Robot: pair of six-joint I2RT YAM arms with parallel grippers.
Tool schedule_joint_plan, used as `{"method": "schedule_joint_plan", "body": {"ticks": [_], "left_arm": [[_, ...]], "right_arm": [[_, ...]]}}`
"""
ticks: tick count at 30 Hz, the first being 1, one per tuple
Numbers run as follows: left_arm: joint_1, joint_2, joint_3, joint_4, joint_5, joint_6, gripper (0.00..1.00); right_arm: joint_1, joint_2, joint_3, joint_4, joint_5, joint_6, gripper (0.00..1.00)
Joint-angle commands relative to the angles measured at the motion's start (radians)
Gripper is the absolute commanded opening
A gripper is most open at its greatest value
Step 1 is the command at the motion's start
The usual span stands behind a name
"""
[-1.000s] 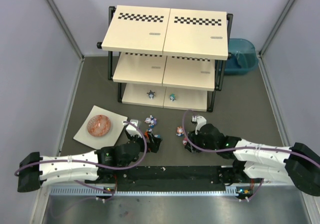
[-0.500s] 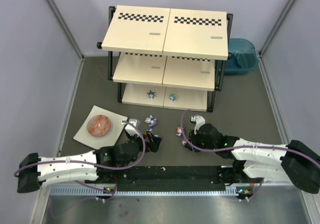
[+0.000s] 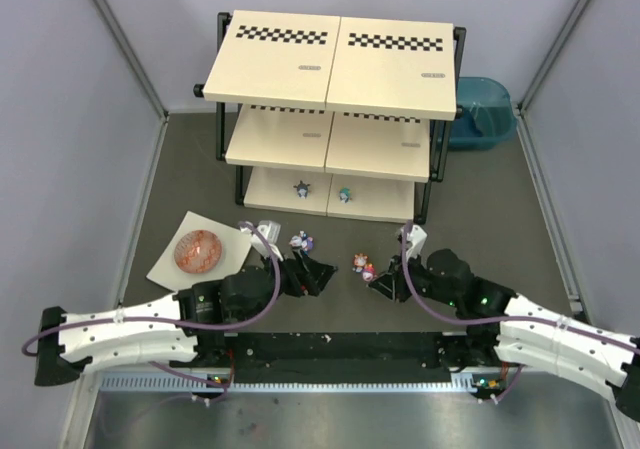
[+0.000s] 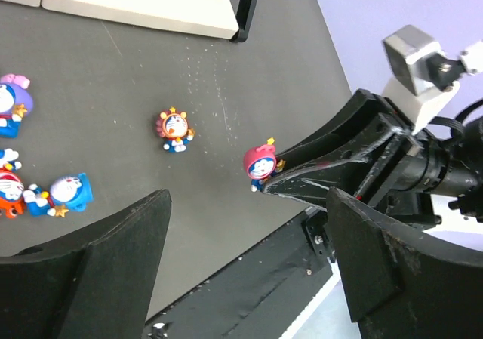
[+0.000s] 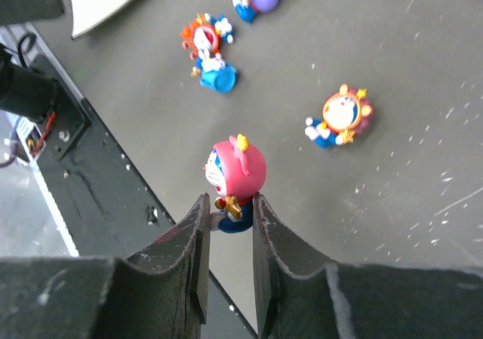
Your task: Place and organize the plastic toys onto the shelf
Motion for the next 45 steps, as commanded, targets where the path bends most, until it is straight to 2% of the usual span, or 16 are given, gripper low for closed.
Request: {"method": "schedule_joint_plan", "body": {"ticks": [1, 7, 11, 26, 45], "left_arm": [[-0.005, 0.067, 0.106, -0.103, 0.012, -0.118, 0.86], [-0.005, 0.184, 0.204, -0.091, 0.018, -0.073, 0.84], [-0.005, 0.259, 0.270, -0.068, 0.059, -0.043, 0.89], [-0.005, 0.412, 0.355, 0.023, 0.092, -0.045, 0.89], [-0.005, 0.391, 0.327, 0.047, -0.048, -0.112, 0.79]], "right_arm": [[0.021, -0.073, 0.102, -0.066, 0.065, -0.052, 0.00], [0.021, -0.027, 0.212, -0.089, 0.056, -0.094, 0.00], [0.021, -0.021, 0.253, -0.085, 0.042, -0.108, 0.00], [0.022, -0.039, 0.261, -0.065, -0.004, -0.086, 0.00], [0.024, -0.079, 0.251, -0.062, -0.051, -0.062, 0.00]]}}
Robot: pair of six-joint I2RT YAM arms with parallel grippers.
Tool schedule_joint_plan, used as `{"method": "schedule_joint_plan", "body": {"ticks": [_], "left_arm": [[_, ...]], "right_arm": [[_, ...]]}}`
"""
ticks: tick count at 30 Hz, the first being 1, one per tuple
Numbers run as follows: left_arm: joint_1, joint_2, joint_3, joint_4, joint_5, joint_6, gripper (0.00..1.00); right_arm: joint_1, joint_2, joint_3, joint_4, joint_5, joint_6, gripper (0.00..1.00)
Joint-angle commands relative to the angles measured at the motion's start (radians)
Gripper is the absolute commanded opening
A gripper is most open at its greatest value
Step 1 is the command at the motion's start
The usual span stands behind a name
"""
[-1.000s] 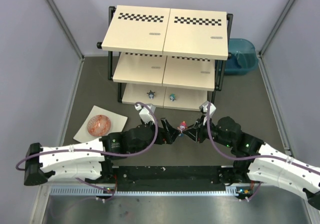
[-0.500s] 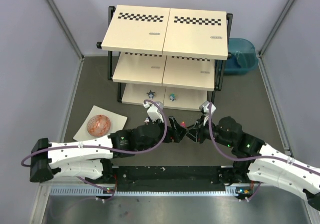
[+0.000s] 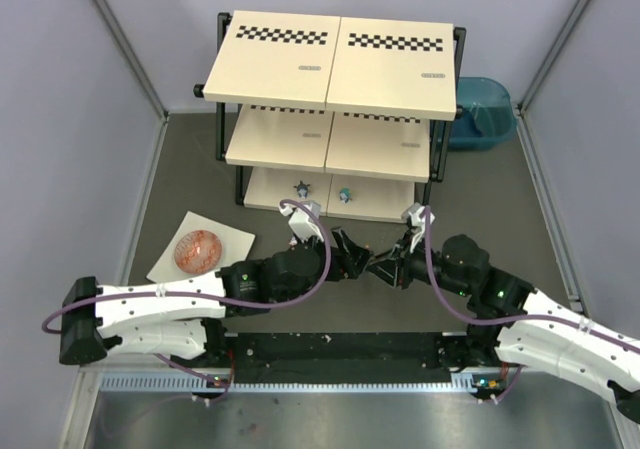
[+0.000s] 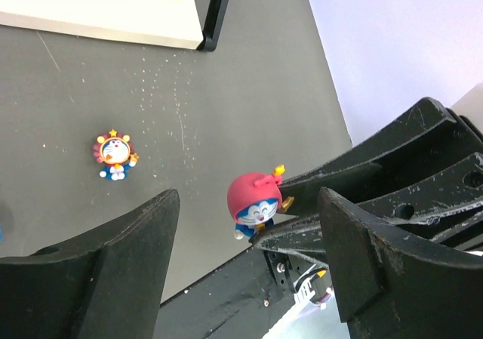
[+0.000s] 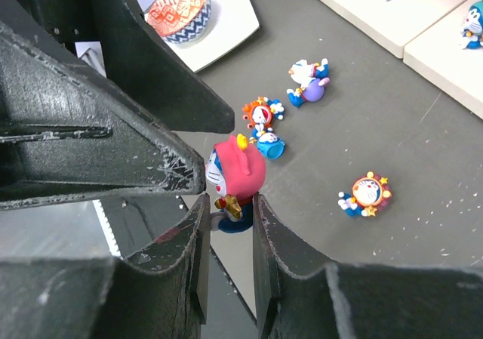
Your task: Place and organize the plastic toys onto the shelf
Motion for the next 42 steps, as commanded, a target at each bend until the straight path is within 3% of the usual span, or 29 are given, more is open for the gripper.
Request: {"method": "schedule_joint_plan", "body": {"ticks": [1, 24, 30, 38, 42], "left_arm": [[0.001, -0.020, 0.009, 0.045, -0.056, -0.024, 0.79], [-0.004, 0.058, 0.016, 0.098, 0.027, -0.052, 0.59], [-0.004, 0.050, 0.015, 0.098, 0.016, -0.047, 0.40], [-0.004, 0.050, 0.010, 0.099, 0.035, -0.049, 0.00], [-0.006, 0.046, 0.002, 0.102, 0.042, -0.044, 0.00]], "right_arm": [[0.015, -0.013, 0.032, 0.032, -0.032, 0.010, 0.00], [0.026, -0.019, 0.024, 0.053, 0.007, 0.012, 0.00], [0.026, -0.025, 0.021, 0.038, 0.004, 0.009, 0.00], [0.026, -0.031, 0.016, 0.038, 0.008, 0.009, 0.00], [0.026, -0.035, 0.013, 0.044, 0.007, 0.010, 0.00]]}}
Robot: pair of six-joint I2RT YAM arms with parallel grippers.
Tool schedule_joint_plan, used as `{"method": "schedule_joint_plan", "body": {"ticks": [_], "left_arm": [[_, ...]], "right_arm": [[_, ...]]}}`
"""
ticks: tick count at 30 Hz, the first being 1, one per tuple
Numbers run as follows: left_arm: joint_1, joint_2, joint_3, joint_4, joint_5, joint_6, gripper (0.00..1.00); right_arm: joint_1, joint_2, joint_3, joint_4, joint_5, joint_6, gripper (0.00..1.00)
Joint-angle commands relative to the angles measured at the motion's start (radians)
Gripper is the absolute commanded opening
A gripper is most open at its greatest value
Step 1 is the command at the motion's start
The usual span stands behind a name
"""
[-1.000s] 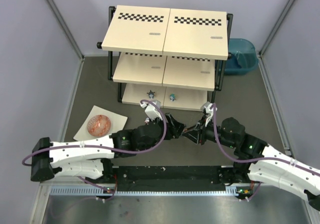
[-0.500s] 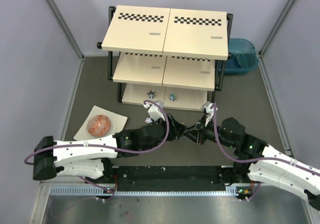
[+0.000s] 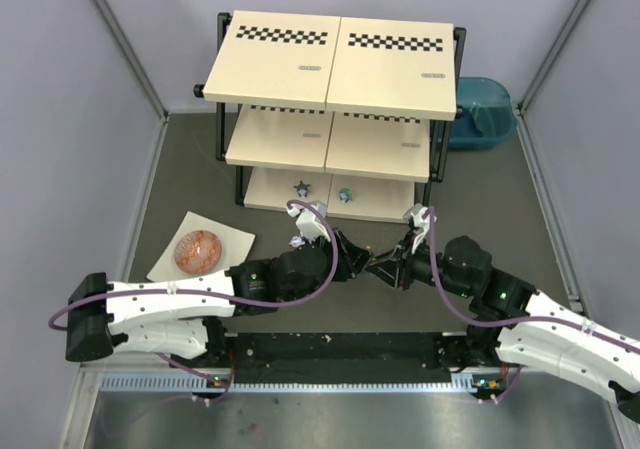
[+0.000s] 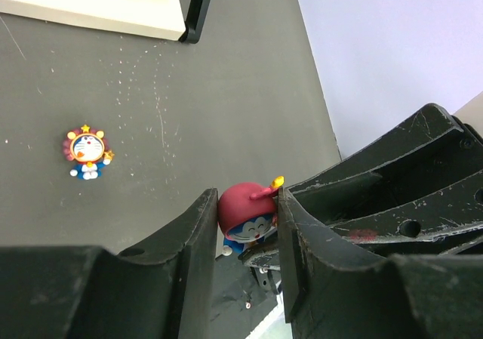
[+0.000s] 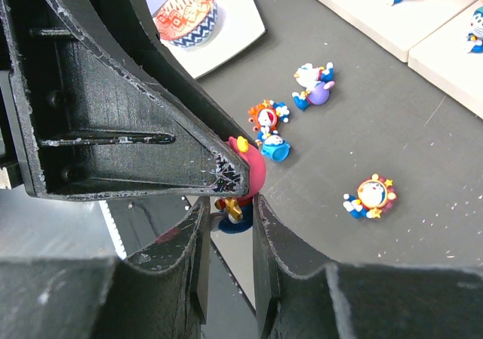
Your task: Place and organize the plastic toys onto the shelf
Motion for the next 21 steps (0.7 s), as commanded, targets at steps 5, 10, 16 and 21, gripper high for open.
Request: {"method": "schedule_joint_plan", "body": {"ticks": [5, 10, 16, 21], "left_arm": [[-0.004, -0.019, -0.022, 0.034, 0.010, 0.018, 0.00], [-0.004, -0.080, -0.071, 0.059, -0.020, 0.096, 0.00], [-0.002, -0.229, -0.152, 0.067, -0.105, 0.343, 0.00], [0.065, -0.313, -0.099, 0.079, -0.113, 0.676, 0.00]], "right_arm": [[0.015, -0.042, 0.012, 0.049, -0.008, -0.004, 0.48], [0.015, -0.126, 0.020, 0.017, 0.000, -0.030, 0.69], [0.015, -0.263, 0.037, -0.090, 0.071, -0.054, 0.76], [0.015, -0.314, 0.015, -0.147, 0.107, -0.053, 0.76]]}}
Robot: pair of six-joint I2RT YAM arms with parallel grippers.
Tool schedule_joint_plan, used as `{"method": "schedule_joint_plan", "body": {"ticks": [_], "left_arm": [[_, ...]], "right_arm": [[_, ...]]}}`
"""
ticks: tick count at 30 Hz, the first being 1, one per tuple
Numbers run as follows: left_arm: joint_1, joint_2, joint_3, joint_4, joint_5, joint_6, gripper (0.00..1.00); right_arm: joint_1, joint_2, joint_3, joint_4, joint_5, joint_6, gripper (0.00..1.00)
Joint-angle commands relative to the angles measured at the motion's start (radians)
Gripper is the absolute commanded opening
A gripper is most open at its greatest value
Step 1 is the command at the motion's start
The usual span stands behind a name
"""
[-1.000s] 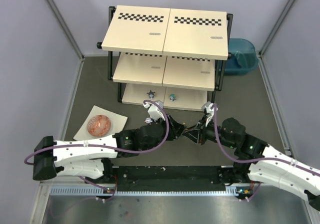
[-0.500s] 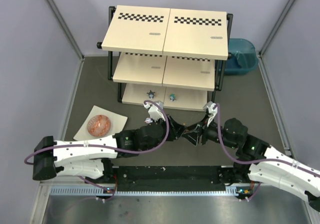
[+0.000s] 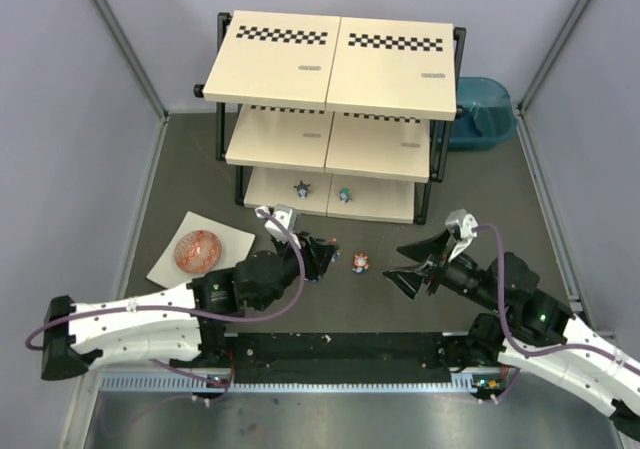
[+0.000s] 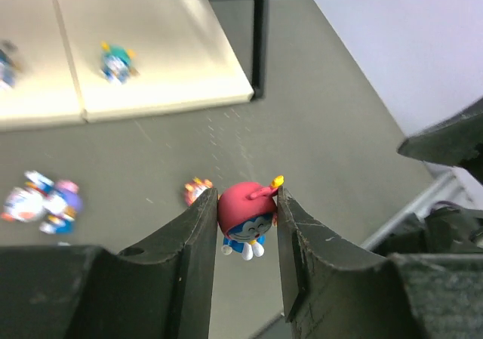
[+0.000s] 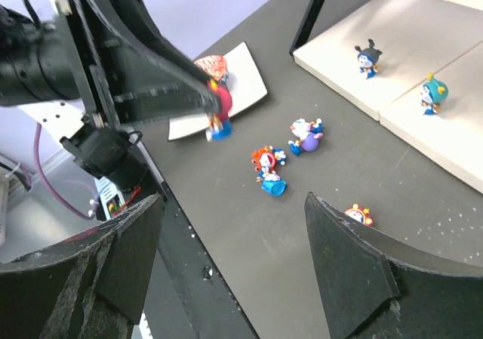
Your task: Place and organize the plastic toys onto the shelf
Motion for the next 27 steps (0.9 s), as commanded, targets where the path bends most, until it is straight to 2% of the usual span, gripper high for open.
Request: {"method": "schedule_joint_plan", "body": {"ticks": [1, 2, 3, 4, 6, 7, 10, 16, 20, 27], "left_arm": [[0.123, -0.073, 0.059, 0.081, 0.010, 0.393, 0.00], [0.171, -0.108, 0.063, 0.100, 0.065, 0.417, 0.00], [0.226, -0.126, 0.059, 0.126, 0.192, 0.429, 0.00], [0.351, -0.142, 0.053, 0.179, 0.277, 0.431, 0.00], [0.475, -0.148, 0.037, 0.241, 0.445, 0.420, 0.00], [0.567, -0.136, 0.043, 0.267, 0.483, 0.414, 0.00], [0.648, -0.042, 0.120, 0.273, 0.575, 0.452, 0.00], [0.690, 0.146, 0.258, 0.368, 0.630, 0.503, 0.00], [0.709, 0.234, 0.284, 0.414, 0.616, 0.524, 0.00], [0.725, 0.306, 0.270, 0.515, 0.498, 0.546, 0.00]], "right_arm": [[0.013, -0.038, 0.011, -0.065, 0.058, -0.012, 0.76], [0.013, -0.042, 0.002, -0.071, 0.061, -0.007, 0.76], [0.013, -0.047, -0.001, -0.076, 0.064, 0.002, 0.76], [0.013, -0.053, -0.007, -0.085, 0.067, 0.005, 0.76], [0.013, -0.074, -0.022, -0.091, 0.076, 0.016, 0.76], [0.013, -0.081, -0.029, -0.097, 0.079, 0.021, 0.76], [0.015, -0.105, -0.041, -0.111, 0.085, 0.024, 0.76], [0.013, -0.113, -0.049, -0.135, 0.105, 0.019, 0.77], [0.013, -0.113, -0.064, -0.138, 0.111, 0.016, 0.76], [0.015, -0.113, -0.067, -0.134, 0.134, -0.002, 0.77]]}}
